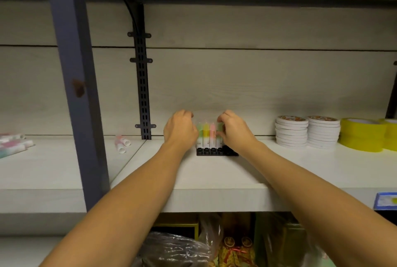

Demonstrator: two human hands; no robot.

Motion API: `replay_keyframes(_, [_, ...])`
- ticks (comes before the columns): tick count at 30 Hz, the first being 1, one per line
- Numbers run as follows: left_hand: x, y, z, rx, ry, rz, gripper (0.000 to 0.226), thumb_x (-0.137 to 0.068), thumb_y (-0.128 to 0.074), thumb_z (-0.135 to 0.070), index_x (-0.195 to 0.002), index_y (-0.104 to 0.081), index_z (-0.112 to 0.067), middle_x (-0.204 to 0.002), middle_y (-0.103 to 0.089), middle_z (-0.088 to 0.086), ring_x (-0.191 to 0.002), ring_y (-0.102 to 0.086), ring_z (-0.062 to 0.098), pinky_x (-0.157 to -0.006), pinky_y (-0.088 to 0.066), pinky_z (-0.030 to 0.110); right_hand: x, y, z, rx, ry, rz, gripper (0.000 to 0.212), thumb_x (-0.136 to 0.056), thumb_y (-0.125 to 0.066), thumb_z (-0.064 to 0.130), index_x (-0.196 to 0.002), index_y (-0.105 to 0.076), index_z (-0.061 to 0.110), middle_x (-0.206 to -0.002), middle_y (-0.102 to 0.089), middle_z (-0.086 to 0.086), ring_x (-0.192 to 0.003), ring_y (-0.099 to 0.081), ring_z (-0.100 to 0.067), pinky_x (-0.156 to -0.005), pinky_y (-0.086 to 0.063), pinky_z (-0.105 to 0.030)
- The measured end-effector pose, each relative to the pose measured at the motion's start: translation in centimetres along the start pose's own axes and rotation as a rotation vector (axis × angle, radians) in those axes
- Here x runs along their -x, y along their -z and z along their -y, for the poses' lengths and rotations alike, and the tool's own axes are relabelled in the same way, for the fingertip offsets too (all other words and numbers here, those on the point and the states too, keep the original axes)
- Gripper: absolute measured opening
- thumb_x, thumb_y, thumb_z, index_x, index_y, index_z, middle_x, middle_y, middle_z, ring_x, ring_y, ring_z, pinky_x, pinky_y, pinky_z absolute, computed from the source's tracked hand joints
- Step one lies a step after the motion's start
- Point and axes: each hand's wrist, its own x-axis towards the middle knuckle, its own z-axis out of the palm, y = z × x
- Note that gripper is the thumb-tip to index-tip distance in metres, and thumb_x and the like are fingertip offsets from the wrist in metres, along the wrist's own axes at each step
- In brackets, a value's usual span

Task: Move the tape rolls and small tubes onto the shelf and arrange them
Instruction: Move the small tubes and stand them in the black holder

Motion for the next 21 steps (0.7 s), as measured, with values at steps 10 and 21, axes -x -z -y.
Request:
replay_keyframes(10, [6.0, 6.2, -1.5, -0.143, -0.083, 0.223, 0.039, -0.094, -0.047, -0.017, -0.132, -0.058, -0.016, -0.132, -0.056, 0.002, -0.118, -0.055, 0.025, -0.089, -0.046, 0.036, 5.7, 4.7, 2.4, 0.106, -0.02, 0.115, 0.038, -0.087, -0.059, 0.017, -0.124, -0.052, 0.009, -0.121, -0.057, -0.009, -0.112, -0.053, -0.031, -0.089, -0.05, -0.042])
replay_keyframes(21, [14.2, 13.7, -0.8, -0.195, -0.04, 0.199, 0.034, -0.094, -0.054, -0.027, -0.128, -0.061, -0.023, -0.129, -0.06, 0.0, -0.111, -0.06, 0.021, -0.095, -0.053, 0.045, 11.7, 10.4, 4.9, 0.185, 0.067, 0.27, 0.034, -0.082, -0.064, 0.026, -0.112, -0.058, 0.011, -0.102, -0.058, -0.006, -0.087, -0.057, -0.022, -0.075, -0.056, -0.038])
